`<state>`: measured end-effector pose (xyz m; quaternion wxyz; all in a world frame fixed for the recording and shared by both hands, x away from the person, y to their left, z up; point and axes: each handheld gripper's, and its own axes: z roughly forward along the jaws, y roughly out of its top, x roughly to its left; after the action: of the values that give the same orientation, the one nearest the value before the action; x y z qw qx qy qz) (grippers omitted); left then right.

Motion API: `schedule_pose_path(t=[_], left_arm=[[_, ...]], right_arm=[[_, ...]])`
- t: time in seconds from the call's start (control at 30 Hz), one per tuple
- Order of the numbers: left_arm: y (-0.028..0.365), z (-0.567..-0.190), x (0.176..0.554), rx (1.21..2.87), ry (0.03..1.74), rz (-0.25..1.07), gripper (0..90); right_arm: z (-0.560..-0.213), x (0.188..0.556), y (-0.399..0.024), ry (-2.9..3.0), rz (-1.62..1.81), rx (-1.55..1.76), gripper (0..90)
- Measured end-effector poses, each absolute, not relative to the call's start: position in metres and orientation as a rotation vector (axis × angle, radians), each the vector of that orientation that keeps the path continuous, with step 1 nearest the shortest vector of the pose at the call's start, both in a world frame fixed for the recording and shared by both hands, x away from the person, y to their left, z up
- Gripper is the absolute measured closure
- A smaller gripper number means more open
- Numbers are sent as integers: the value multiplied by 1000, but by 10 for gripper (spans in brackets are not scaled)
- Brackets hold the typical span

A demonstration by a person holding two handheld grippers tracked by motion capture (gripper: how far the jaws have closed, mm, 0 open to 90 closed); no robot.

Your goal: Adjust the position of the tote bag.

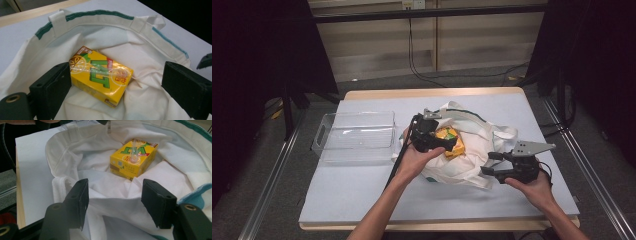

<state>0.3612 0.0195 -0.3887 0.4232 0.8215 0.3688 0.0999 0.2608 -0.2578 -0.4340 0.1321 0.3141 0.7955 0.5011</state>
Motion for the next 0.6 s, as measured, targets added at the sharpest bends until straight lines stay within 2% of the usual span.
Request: schedule_pose_path(t=[0.2, 0.33, 0.6], left_arm=[[3, -392, 372, 2106, 1008, 223, 94], [-3, -394, 379, 2082, 1076, 255, 98], [-15, -418, 391, 2128, 1202, 256, 70]], right_arm=[[-433, 261, -259, 2301, 1463, 906, 394], [-432, 261, -260, 2297, 1460, 908, 394], [-433, 261, -259, 2309, 1463, 897, 405]])
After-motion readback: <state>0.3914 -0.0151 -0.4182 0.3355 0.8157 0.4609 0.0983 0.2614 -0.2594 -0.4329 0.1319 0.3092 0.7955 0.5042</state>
